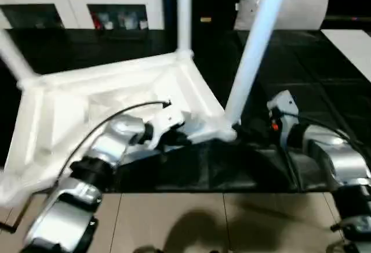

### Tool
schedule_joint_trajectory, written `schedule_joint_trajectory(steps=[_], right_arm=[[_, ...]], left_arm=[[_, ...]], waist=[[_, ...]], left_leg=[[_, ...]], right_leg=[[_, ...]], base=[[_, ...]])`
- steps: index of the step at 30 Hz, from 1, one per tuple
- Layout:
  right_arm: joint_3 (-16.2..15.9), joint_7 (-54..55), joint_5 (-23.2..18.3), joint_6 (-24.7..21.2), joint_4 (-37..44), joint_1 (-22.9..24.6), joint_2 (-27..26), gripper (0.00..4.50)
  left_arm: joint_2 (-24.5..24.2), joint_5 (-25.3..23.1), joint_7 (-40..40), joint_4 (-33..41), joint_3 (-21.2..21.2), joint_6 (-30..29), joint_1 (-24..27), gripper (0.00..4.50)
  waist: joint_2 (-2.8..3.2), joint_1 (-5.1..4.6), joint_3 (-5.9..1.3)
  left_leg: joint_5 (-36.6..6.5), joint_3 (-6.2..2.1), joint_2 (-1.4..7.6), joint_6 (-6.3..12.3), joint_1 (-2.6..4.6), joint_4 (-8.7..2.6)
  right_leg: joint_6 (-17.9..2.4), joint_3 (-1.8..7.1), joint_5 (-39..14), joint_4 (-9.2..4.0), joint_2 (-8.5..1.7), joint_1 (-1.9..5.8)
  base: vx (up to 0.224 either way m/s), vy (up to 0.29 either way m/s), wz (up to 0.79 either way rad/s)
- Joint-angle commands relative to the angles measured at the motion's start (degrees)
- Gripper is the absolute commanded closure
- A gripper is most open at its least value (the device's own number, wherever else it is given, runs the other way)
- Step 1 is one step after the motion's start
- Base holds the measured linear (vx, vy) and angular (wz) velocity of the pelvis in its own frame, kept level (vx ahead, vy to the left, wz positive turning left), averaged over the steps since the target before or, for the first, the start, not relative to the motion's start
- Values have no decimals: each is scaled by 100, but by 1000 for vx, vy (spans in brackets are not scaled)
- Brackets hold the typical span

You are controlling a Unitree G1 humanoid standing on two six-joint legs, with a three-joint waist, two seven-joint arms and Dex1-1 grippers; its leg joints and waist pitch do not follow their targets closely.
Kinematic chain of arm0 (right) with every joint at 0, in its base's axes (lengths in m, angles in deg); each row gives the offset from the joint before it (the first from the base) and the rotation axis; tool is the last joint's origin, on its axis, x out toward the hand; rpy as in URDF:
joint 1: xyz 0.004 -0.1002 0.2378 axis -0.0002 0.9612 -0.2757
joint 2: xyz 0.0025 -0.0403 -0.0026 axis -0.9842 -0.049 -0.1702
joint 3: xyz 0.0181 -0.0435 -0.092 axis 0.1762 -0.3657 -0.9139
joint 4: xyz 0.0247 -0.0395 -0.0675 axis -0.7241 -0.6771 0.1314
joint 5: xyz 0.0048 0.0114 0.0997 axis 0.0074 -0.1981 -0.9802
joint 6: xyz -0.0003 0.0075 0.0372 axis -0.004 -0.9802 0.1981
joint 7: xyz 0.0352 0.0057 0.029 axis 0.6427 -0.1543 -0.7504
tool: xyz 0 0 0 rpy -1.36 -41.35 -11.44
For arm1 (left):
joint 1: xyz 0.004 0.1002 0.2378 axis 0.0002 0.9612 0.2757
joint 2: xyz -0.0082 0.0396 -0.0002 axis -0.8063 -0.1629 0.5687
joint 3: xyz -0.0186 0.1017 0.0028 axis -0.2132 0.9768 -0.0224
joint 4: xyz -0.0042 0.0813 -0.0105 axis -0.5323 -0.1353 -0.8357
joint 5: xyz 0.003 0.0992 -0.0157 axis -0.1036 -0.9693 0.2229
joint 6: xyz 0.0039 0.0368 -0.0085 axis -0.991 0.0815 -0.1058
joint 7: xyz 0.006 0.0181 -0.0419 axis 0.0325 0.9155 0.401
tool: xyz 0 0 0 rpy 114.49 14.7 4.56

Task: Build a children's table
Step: Rotate leg to tighten

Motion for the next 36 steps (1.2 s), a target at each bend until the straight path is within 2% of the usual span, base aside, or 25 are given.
schedule_joint_trajectory(steps=[1,2,3,5,7,8,10,13,14,21,22,25,27,28,29,30,31,32,33,34,36], right_arm=[[-104,-510,-154,169,25,20,131,86],[-221,-1136,-300,130,10,3,283,91],[-239,-1231,-320,119,13,2,303,91],[-323,-1564,-410,19,90,20,369,129],[-431,-1879,-470,-92,103,13,435,135],[-459,-1948,-479,-115,102,10,451,143],[-567,-2232,-518,-156,60,4,506,170],[-633,-2423,-599,-251,69,10,532,182],[-633,-2423,-599,-251,69,10,532,201],[-668,-2577,-670,-390,58,32,523,241],[-645,-2558,-732,-487,88,51,502,243],[-583,-2393,-867,-745,293,171,385,245],[-467,-1703,-832,-997,468,239,130,246],[-453,-1610,-814,-1012,476,240,96,246],[-353,-841,-636,-1170,445,184,-202,246],[-286,-323,-525,-1337,392,115,-416,246],[-219,112,-441,-1480,332,45,-603,246],[-135,510,-386,-1656,290,-16,-772,246],[-67,816,-348,-1798,260,-63,-902,246],[-4,1272,-225,-1913,185,-155,-1095,246],[118,2062,-28,-1977,21,-316,-1422,247]], left_arm=[[-60,-7,439,159,269,292,17,450],[-190,-45,788,90,397,544,-13,450],[-208,-52,835,79,415,582,-18,450],[-272,-63,1006,69,469,682,-22,450],[-313,-87,1115,33,506,783,-38,450],[-320,-91,1133,23,512,805,-43,450],[-323,-85,1193,-56,503,898,-68,450],[-322,-64,1240,-130,509,975,-89,450],[-322,-64,1240,-130,509,975,-89,450],[-281,-11,1292,-219,469,1009,-97,450],[-258,37,1299,-201,436,950,-89,450],[-165,140,1255,-146,349,785,-70,450],[-50,185,1025,-86,260,551,-63,450],[-34,188,986,-83,248,512,-65,450],[117,200,611,-98,139,193,-109,450],[224,210,373,-110,73,-15,-142,450],[310,209,186,-115,28,-202,-169,450],[392,202,25,-109,-2,-376,-191,450],[456,196,-97,-102,-23,-511,-207,450],[571,166,-316,-115,-46,-663,-237,450],[795,123,-733,-174,-111,-908,-302,450]], waist=[[-75,39,-440],[-86,78,-460],[-77,92,-457],[-60,152,-474],[-96,172,-485],[-95,174,-486],[-87,196,-476],[-97,217,-471],[-95,225,-467],[-101,252,-479],[-93,249,-457],[-104,253,-469],[-98,248,-458],[-88,229,-444],[-46,218,-415],[-63,191,-408],[-78,131,-381],[-89,63,-369],[-74,40,-351],[-71,-42,-315],[-73,-128,-310]], left_leg=[[-182,-271,661,844,32,-312],[-122,-274,683,852,45,-303],[-113,-279,693,878,35,-299],[-11,-287,749,893,72,-285],[17,-284,729,873,42,-278],[7,-279,719,868,36,-275],[-59,-279,720,810,34,-279],[-128,-274,704,751,37,-282],[-149,-275,703,736,41,-286],[-106,-282,713,700,44,-281],[-115,-282,710,705,38,-286],[-55,-285,726,729,45,-282],[-44,-294,729,737,40,-291],[-98,-301,738,689,42,-302],[-281,-299,713,577,48,-316],[-350,-295,715,506,49,-328],[-505,-317,692,356,57,-359],[-655,-317,648,238,58,-362],[-699,-324,647,185,61,-368],[-860,-325,646,108,107,-387],[-1054,-326,622,34,140,-388]], right_leg=[[-571,523,-1094,-374,-822,347],[-590,524,-1022,-347,-823,345],[-597,525,-993,-340,-826,347],[-684,542,-727,-287,-836,298],[-759,539,-648,-257,-860,324],[-757,534,-678,-266,-863,331],[-712,537,-826,-293,-868,330],[-634,535,-1042,-326,-857,332],[-604,536,-1104,-338,-856,328],[-611,533,-1075,-321,-855,324],[-614,533,-1085,-328,-850,314],[-630,542,-985,-315,-854,324],[-639,542,-961,-307,-859,315],[-629,538,-1043,-327,-862,307],[-622,532,-1323,-377,-874,301],[-609,533,-1437,-393,-864,307],[-573,517,-1729,-444,-863,301],[-477,501,-2091,-503,-881,341],[-433,508,-2231,-522,-887,339],[-387,494,-2503,-581,-863,304],[-276,479,-2799,-646,-873,314]], base=[[0,0,0],[0,0,0],[0,0,0],[0,0,0],[0,0,0],[0,0,0],[0,0,0],[0,0,0],[0,0,0],[0,0,0],[0,0,0],[0,0,0],[0,0,0],[0,0,0],[0,0,0],[0,0,0],[0,0,0],[0,0,0],[0,0,0],[0,0,0],[0,0,0]])
